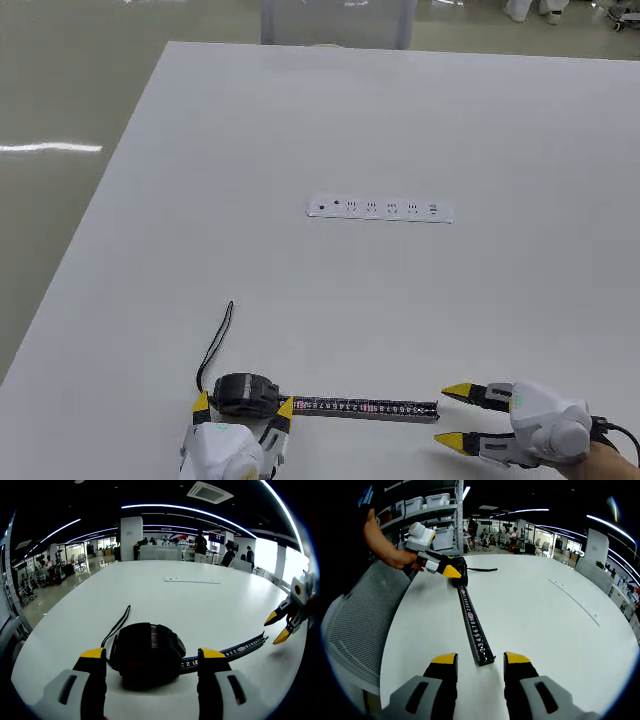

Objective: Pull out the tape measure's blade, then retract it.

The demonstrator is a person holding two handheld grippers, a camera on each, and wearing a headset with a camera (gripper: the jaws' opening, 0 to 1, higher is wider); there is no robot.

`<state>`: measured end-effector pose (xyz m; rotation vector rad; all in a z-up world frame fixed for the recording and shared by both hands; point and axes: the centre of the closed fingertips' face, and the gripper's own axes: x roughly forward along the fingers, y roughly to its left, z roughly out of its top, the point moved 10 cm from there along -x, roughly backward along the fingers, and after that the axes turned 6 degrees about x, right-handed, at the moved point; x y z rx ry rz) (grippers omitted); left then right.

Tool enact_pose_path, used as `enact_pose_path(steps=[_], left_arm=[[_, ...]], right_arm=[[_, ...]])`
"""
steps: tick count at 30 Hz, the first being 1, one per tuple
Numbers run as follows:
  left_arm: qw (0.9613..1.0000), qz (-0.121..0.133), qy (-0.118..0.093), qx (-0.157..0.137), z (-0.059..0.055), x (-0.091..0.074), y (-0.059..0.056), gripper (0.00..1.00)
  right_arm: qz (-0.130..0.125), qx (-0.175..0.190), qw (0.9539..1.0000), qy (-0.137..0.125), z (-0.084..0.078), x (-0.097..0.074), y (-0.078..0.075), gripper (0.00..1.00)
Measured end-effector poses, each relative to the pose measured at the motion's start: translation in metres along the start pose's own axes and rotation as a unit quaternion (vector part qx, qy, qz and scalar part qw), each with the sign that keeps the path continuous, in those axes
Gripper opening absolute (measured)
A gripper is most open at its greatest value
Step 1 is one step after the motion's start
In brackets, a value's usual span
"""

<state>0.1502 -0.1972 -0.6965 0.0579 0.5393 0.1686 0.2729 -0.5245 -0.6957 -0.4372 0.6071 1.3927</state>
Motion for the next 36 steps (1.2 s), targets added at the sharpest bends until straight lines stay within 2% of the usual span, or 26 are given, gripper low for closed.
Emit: enact_pose_path(steps=[6, 16, 20, 24, 36], left_arm=[[1.0000, 0.000, -0.001, 0.000, 0.003, 0.002, 0.000, 0.72], [1.0000, -0.001, 0.003, -0.001, 0.002, 0.003, 0.001, 0.69], [1.0000, -0.002, 0.003, -0.001, 0.002, 0.004, 0.002, 0.69], [1.0000, -0.001, 0.003, -0.002, 0.002, 0.005, 0.002, 0.68], [0.9999, 0.008, 0.003, -0.009, 0.003, 0.008, 0.000, 0.68]], right_arm=[[0.025, -0.003, 0.9996, 0.011, -0.006, 0.011, -0.009, 0.29], [0.047, -0.005, 0.9987, 0.017, -0.012, 0.020, -0.017, 0.22], [0.052, -0.009, 0.9984, 0.019, -0.011, 0.023, -0.016, 0.21], [0.056, -0.012, 0.9982, 0.019, -0.013, 0.023, -0.016, 0.15], [0.052, -0.019, 0.9982, 0.023, -0.011, 0.022, -0.016, 0.13]])
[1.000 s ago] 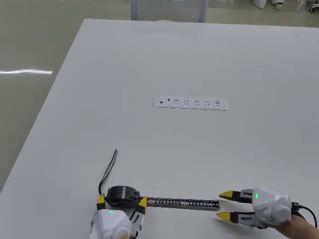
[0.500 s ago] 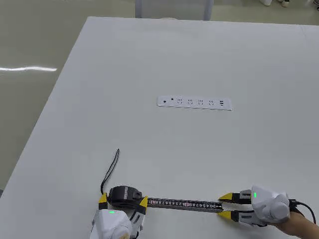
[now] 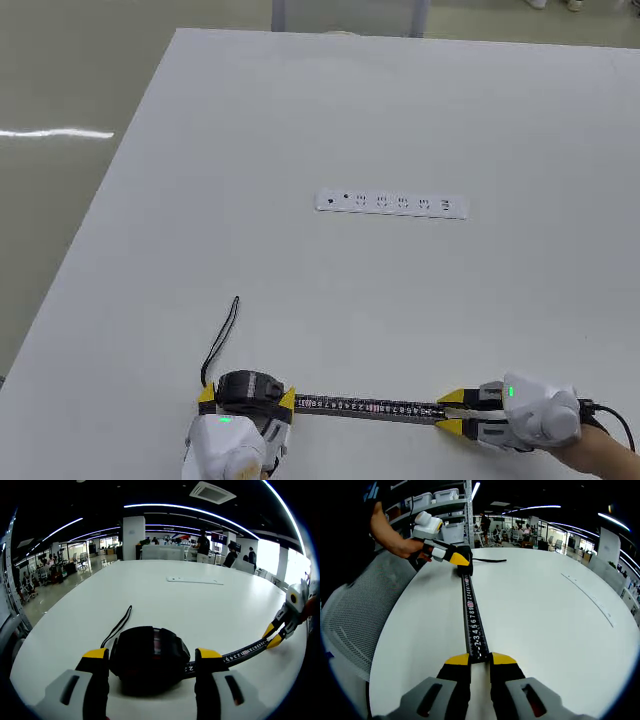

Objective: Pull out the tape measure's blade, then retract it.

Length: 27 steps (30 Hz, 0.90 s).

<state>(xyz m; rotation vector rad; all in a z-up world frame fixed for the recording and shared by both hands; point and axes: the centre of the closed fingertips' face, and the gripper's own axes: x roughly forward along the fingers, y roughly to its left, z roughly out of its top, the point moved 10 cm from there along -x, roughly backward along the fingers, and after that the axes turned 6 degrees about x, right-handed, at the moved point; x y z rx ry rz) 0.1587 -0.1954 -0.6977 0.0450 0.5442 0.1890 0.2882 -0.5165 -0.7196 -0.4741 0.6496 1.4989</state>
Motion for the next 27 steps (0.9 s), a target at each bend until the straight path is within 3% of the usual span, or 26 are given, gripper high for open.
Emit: enact_pose_path(steps=[10, 13, 15, 27], left_arm=[[0.9990, 0.018, 0.006, -0.039, -0.0033, 0.0039, 0.0009, 0.65], [0.9990, 0.035, 0.004, -0.027, -0.0025, 0.0036, -0.0018, 0.67], [0.9984, 0.039, 0.003, -0.041, -0.0021, 0.0035, -0.0026, 0.65], [0.9973, 0.039, 0.013, -0.062, -0.0025, 0.0047, -0.0013, 0.65]], right_arm=[[-0.003, 0.001, 1.0000, -0.002, 0.0039, -0.0042, 0.0019, 0.12], [-0.004, 0.000, 1.0000, -0.001, 0.0052, -0.0050, 0.0035, 0.12], [-0.003, 0.000, 1.0000, 0.000, 0.0058, -0.0056, 0.0050, 0.12], [-0.004, -0.001, 1.0000, 0.001, 0.0046, -0.0058, 0.0052, 0.12]])
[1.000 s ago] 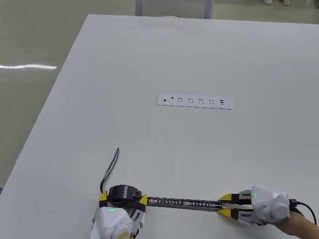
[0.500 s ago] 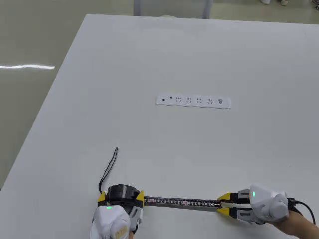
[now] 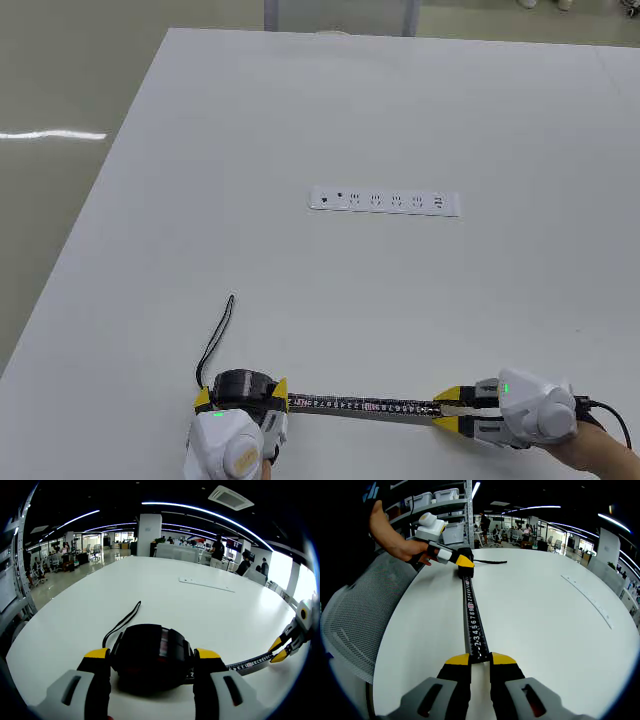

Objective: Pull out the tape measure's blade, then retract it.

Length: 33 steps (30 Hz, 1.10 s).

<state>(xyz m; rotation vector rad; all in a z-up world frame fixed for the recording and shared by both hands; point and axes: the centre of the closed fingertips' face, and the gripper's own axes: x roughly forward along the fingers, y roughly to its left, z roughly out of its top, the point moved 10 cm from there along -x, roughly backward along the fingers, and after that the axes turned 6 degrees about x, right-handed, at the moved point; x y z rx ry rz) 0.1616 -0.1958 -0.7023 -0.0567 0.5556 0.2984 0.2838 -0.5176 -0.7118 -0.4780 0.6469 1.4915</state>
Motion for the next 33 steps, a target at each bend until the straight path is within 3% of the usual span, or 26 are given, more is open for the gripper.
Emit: enact_pose_path(steps=[33], left_arm=[[0.9998, -0.015, 0.007, -0.015, -0.0008, -0.0005, 0.0038, 0.62]], right_arm=[[0.007, 0.005, 0.9999, -0.009, 0.0076, 0.0053, 0.0001, 0.12]])
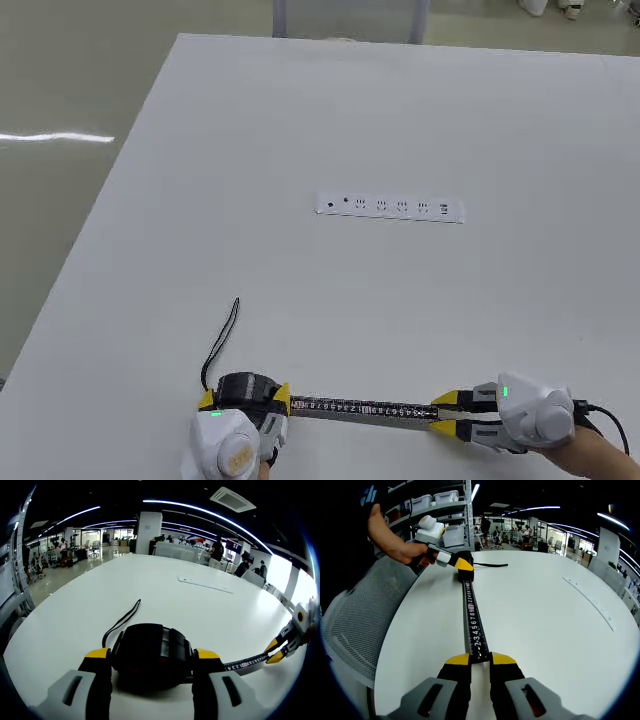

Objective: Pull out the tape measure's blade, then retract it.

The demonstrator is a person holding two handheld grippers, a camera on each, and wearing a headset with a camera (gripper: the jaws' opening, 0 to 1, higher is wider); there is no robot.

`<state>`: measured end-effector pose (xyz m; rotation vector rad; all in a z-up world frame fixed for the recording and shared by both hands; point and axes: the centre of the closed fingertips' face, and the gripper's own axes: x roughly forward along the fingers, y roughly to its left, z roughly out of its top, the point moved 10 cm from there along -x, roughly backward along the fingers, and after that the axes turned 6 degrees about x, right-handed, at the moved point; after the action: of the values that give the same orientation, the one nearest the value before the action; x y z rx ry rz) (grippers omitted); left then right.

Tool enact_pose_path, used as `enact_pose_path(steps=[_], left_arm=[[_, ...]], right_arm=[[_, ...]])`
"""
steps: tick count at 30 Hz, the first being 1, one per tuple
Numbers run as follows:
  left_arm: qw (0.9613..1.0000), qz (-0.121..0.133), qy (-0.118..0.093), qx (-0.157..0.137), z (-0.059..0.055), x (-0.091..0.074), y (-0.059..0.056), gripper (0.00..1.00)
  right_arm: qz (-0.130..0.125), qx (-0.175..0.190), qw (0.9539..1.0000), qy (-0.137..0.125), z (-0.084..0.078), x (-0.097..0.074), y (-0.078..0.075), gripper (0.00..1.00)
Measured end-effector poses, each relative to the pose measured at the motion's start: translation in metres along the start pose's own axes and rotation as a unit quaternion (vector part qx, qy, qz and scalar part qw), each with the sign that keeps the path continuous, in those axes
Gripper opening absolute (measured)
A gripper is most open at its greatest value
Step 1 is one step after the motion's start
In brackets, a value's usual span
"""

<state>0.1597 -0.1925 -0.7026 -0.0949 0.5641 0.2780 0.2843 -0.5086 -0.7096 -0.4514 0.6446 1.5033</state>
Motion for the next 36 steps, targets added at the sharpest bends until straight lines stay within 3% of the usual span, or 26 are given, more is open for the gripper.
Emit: enact_pose_path(steps=[14, 19, 36], left_arm=[[0.9999, -0.004, 0.000, -0.010, 0.001, 0.000, 0.002, 0.62], [0.9996, -0.004, -0.002, -0.028, 0.002, 0.000, 0.004, 0.61], [0.9995, -0.010, 0.000, -0.029, 0.003, -0.001, 0.005, 0.61]], right_arm=[[0.000, -0.002, 1.0000, -0.001, 0.004, 0.001, 0.000, 0.12], [-0.001, -0.001, 1.0000, -0.004, 0.006, 0.001, -0.001, 0.12], [0.001, -0.006, 1.0000, -0.005, 0.013, 0.003, 0.000, 0.12]])
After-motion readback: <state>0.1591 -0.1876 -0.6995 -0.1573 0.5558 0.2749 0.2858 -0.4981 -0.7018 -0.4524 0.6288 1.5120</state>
